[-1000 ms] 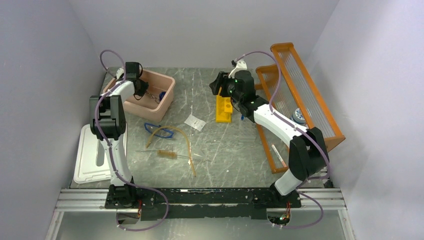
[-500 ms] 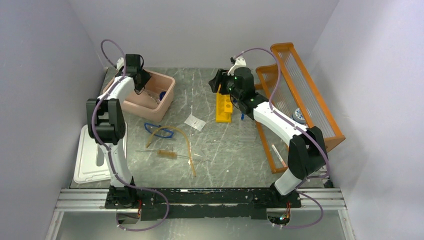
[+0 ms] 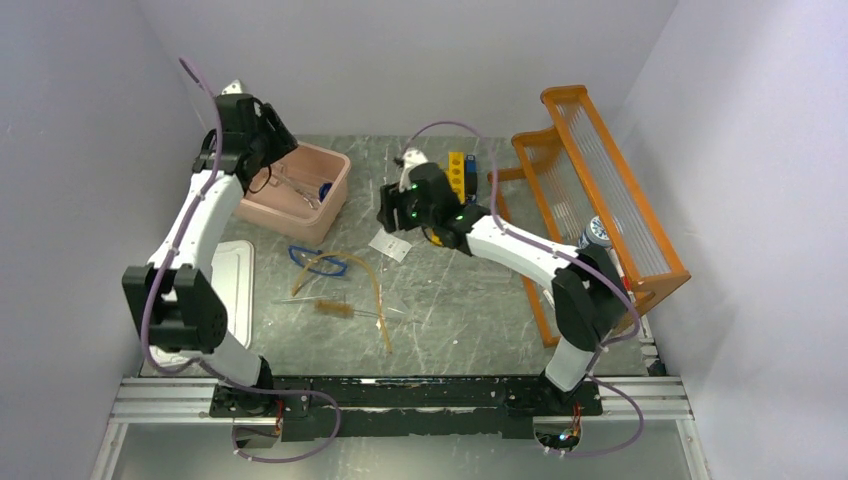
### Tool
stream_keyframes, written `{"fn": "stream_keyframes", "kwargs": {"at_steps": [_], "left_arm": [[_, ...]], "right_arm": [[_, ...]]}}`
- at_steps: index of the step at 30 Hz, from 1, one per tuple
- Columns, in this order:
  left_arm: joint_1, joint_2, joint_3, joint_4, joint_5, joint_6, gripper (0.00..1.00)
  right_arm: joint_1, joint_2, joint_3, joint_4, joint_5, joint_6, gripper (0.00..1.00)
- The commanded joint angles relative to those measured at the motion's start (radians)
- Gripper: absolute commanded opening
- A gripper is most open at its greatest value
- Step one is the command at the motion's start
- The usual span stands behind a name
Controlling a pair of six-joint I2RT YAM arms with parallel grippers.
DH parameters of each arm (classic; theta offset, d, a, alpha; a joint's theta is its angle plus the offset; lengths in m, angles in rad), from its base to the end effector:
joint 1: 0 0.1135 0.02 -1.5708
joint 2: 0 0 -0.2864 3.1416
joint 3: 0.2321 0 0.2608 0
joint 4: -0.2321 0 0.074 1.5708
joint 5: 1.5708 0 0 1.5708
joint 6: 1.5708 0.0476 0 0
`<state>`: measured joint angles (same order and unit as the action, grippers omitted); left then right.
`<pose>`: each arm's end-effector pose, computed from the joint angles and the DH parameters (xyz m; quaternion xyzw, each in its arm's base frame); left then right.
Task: Organize the chemistry lab equipment
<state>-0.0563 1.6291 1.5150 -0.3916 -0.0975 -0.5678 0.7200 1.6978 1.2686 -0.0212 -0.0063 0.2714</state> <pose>0.4015 -0.0180 0.3713 -0.2416 0.8262 -0.1157 0.4955 0.3167 0.2782 0.2936 -0.1901 0.8256 0.2551 0.4661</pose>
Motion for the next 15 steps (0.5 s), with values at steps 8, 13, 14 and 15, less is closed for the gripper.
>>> {"fn": "stream_keyframes", "kwargs": {"at_steps": [8, 13, 14, 15], "left_arm": [[-0.087, -0.318, -0.244, -0.046, 0.13, 0.252, 0.65], [-0.111, -0.388, -0.333, -0.029, 0.179, 0.25, 0.65], [-0.115, -0.399, -0.346, -0.027, 0.19, 0.246, 0.65], [-0.12, -0.409, -0.359, -0.024, 0.198, 0.246, 0.65]], "right_arm": [[0.141, 0.148, 0.107, -0.455, 0.158, 0.104, 0.62], [0.152, 0.063, 0.003, -0.491, 0.043, 0.104, 0.65], [0.153, 0.024, -0.029, -0.476, 0.03, 0.093, 0.65], [0.153, -0.003, -0.056, -0.47, 0.032, 0.088, 0.65]]}}
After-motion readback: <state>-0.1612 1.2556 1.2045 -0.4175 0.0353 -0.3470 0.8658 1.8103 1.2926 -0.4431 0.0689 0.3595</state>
